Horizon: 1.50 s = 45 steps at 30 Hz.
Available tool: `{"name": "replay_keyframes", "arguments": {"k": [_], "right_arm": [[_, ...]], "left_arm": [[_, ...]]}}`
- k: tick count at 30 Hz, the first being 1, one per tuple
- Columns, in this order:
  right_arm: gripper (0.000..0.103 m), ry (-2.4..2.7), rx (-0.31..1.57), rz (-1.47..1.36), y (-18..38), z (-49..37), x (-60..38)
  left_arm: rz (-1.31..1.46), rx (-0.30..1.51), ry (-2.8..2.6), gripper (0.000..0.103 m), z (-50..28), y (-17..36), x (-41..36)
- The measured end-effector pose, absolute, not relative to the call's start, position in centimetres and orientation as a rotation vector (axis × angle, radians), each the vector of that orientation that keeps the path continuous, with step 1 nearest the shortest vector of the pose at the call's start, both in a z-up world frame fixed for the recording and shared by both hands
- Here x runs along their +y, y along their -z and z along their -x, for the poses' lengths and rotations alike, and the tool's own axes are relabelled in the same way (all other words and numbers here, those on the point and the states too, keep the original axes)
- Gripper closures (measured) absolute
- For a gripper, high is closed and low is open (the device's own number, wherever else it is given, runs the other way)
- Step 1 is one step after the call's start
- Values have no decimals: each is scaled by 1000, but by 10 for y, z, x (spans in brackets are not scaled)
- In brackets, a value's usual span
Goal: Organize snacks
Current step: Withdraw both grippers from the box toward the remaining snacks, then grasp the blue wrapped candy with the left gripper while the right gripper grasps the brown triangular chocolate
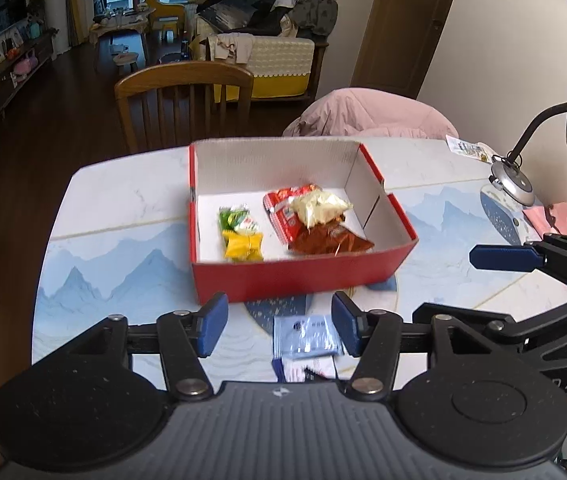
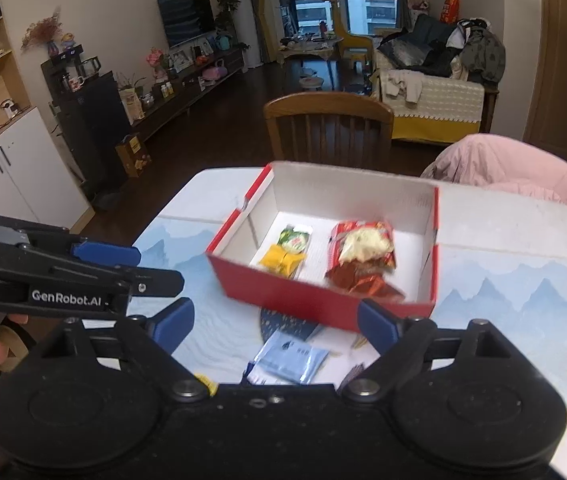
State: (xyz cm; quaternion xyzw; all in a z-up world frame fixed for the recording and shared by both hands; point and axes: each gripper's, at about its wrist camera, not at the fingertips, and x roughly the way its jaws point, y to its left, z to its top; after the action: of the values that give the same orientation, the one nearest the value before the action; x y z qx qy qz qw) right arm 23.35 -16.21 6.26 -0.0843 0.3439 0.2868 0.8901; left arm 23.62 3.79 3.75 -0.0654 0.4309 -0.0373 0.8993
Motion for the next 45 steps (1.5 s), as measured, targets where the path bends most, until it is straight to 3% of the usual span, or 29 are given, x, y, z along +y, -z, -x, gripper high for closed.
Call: {"name": "replay_keyframes", "arguments": {"k": [10,13,18,45], "right_arm": [[12,-608,747,161,-24,-209,-172],[6,-598,751,156,-12,-205,-176],[3,-578,757,151,5,-201,-185],[6,-491,903,172,93,-233,-229]], "left_arm": [[122,896,71,36,-196,-6,36],[129,886,57,35,-189,1,37],[153,905,54,25,-184,18,39],[14,1142,236,27,-176,122,-3]]}}
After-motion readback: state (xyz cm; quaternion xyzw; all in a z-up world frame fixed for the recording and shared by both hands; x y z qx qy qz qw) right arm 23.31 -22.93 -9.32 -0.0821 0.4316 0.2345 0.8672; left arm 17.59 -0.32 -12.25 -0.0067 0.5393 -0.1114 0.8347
